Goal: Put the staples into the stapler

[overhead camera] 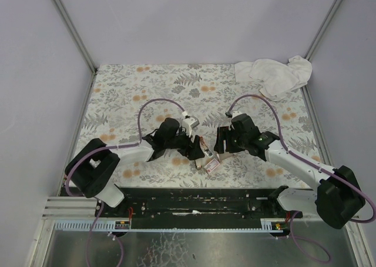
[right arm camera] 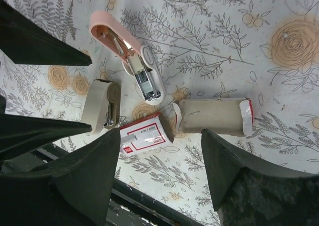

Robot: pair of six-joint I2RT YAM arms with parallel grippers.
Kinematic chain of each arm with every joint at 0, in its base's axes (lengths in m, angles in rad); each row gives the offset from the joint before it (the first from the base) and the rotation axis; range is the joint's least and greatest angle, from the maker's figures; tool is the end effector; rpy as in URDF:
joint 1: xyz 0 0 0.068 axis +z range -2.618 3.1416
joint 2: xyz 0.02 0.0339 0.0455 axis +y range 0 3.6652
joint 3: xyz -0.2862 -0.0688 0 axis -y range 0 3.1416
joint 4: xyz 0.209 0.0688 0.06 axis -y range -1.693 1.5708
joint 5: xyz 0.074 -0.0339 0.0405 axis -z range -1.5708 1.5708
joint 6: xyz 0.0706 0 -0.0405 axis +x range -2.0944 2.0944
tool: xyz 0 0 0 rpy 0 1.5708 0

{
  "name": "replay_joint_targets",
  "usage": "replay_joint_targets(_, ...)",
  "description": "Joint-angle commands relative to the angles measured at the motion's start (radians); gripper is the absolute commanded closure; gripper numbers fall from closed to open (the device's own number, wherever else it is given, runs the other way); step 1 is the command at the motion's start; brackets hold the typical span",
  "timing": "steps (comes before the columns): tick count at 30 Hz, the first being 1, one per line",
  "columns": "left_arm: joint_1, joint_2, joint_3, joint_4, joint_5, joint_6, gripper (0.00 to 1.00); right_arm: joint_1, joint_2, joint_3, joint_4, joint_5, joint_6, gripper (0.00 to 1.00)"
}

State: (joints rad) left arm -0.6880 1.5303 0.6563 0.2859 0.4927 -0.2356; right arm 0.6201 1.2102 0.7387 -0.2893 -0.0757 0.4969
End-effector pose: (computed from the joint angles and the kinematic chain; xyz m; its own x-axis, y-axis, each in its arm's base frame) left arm 0.2120 -0.2175 0.2021 -0.6183 0.2420 -0.7478 0.7396 0.5011 -0.4494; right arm 0.1898 0.1421 0.2403 -0.7907 0.0194 -0.6118 -0.2811 0.8764 0.3911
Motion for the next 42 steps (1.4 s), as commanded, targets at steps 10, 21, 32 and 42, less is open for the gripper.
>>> replay_joint_targets(10,-0.01,0.177,0.119,0.094,0.116,0.004,0.34,-0.011,-0.026,-0.019,0.045,-0.05,0.006,0.27)
replay_joint_targets(21,-0.01,0.195,0.126,-0.08,0.098,0.035,0.36,-0.011,-0.018,-0.024,0.05,-0.053,0.007,0.27)
replay_joint_targets(32,-0.013,0.097,0.045,-0.123,0.07,-0.005,0.37,-0.013,-0.02,-0.03,0.055,-0.05,0.008,0.27)
replay_joint_targets(42,-0.022,0.033,-0.027,-0.09,0.028,-0.095,0.36,-0.01,-0.014,-0.049,0.09,-0.1,-0.023,0.27)
